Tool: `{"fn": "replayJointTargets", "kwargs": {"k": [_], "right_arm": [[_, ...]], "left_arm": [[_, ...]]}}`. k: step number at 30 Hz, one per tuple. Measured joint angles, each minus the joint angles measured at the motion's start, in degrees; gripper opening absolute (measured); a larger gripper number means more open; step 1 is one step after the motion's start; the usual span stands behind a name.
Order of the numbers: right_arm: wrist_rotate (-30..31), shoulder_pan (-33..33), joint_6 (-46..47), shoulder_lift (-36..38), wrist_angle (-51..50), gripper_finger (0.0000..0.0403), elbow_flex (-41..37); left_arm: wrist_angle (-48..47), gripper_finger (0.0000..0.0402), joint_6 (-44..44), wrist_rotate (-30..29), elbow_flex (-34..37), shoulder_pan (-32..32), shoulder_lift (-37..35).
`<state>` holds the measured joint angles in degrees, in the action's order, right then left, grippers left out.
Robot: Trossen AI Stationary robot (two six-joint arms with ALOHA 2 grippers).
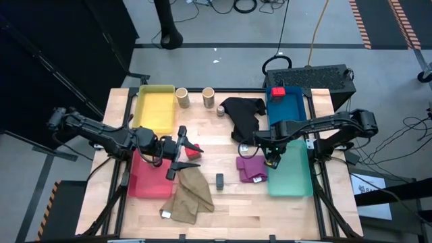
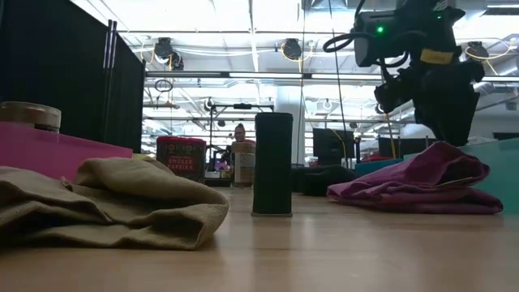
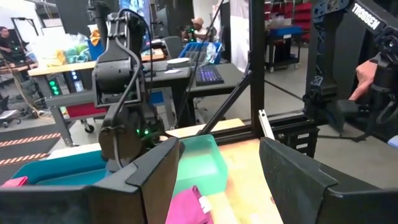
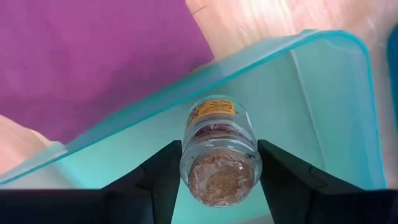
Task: Sort spices by type
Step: Put the bottom brown seasoning bottle into the green bin, then put the left black seasoning can into the yellow bin
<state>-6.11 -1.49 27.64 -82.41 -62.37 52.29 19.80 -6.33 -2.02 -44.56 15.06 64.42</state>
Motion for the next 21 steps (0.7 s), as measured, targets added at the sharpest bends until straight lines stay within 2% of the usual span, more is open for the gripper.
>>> {"fn": "replayJointTargets", "kwargs": {"k": [8,13,17,21], "right_arm": [[0.0,-0.1,0.2,0.0,0.3,0.0230,0.0],[0.8,-0.1,1.4,0.6,-2.6,0.0235,1.7],[4.4,0.7,3.4,2.2,-5.9,0.0225,5.1],[10.0,3.8,4.0,5.6,-3.0,0.0217,7.2]], "left_arm": [[0.0,0.0231,0.0,0.0,0.0,0.0,0.0],[-0.7,0.0231,0.0,0.0,0.0,0.0,0.0],[-2.7,0.0231,0.0,-2.3,0.0,0.0,0.0],[-6.1,0.0231,0.0,-5.6,0.0,0.0,0.0]]}}
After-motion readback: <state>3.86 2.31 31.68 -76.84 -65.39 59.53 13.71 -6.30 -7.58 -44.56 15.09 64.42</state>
